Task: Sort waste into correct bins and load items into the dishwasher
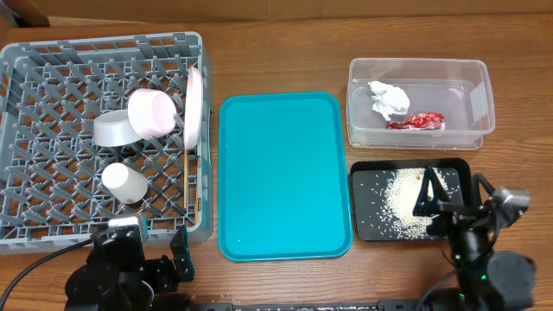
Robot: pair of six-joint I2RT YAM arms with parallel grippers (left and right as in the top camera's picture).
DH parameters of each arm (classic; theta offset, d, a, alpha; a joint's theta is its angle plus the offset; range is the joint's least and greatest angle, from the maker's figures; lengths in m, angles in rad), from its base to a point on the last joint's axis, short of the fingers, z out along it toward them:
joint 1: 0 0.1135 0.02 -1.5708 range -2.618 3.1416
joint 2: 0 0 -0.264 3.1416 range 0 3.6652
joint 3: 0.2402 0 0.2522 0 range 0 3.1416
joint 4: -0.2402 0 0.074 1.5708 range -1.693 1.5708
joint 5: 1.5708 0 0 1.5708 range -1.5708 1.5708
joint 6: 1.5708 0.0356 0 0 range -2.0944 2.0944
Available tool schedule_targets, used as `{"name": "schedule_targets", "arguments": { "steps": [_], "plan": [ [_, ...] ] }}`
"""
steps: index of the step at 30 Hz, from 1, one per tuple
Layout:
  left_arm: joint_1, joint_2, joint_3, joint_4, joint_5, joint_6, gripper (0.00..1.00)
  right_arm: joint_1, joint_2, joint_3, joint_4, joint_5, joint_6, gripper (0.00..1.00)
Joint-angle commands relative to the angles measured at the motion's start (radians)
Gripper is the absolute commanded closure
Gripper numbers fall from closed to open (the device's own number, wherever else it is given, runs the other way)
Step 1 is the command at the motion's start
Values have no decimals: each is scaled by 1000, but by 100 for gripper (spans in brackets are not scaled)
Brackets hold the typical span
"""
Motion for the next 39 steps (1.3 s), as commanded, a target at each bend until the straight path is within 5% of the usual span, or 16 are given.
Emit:
{"name": "schedule_targets", "arguments": {
  "steps": [1, 6, 10, 33, 39],
  "plan": [
    [-6, -7, -4, 2, -6, 12, 0, -2, -76, -169, 182, 7, 1, 0],
    [-6, -7, -4, 2, -6, 12, 0, -2, -106, -366, 477, 7, 1, 0],
    [-6, -7, -4, 2, -6, 12, 0, -2, -102, -374, 298, -10, 1, 0],
    [-7, -9, -11, 6, -39, 12, 0, -2, -99, -373, 296, -12, 1, 0],
    [-40, -138, -279, 131, -74, 18, 0, -2, -99, -373, 296, -11, 1, 0]
  ]
}}
